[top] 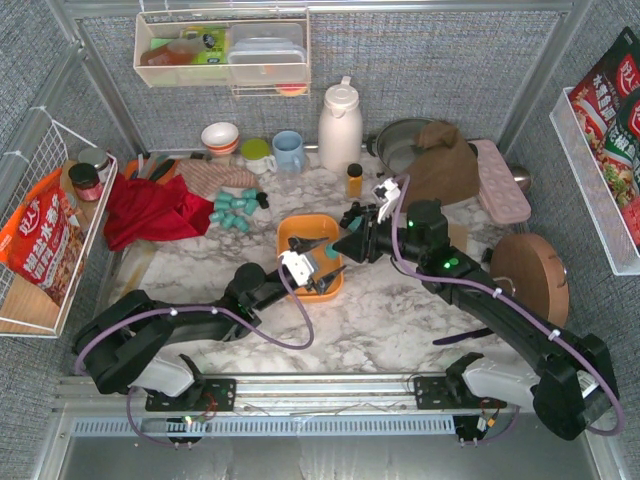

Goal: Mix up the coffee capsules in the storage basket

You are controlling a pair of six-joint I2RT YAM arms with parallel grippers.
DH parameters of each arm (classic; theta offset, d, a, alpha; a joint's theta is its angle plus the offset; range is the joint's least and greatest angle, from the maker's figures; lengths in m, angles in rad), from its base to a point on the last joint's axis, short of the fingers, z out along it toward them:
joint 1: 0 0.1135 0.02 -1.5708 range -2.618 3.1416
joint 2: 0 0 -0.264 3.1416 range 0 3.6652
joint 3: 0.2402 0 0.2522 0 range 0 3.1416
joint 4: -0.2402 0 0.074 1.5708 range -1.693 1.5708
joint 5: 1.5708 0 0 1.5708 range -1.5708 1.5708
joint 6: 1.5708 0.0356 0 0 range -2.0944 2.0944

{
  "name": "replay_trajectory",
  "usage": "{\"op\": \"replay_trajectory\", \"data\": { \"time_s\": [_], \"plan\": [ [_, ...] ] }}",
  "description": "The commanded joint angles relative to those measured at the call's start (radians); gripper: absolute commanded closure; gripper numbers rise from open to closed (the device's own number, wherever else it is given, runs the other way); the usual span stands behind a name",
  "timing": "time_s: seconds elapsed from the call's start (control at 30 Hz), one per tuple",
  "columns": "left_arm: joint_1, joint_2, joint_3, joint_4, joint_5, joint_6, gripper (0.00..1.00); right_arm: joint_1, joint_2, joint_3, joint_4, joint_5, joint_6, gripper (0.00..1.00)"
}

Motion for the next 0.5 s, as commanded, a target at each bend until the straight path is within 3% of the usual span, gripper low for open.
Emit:
{"op": "replay_trajectory", "data": {
  "time_s": [0.0,0.2,0.47],
  "plan": [
    [-0.006,0.007,-0.004,0.081,0.025,0.003,0.19,0.004,0.006,0.012,0.041,-0.019,-0.009,0.94],
    [-0.008,0.005,-0.003,0.085,0.017,0.013,0.25,0.009,0.012,0.016,0.039,-0.025,-0.008,0.94],
    [-0.01,0.0,-0.001,0.081,-0.006,0.025,0.43,0.01,0.016,0.023,0.035,-0.032,-0.007,0.93]
  ]
}}
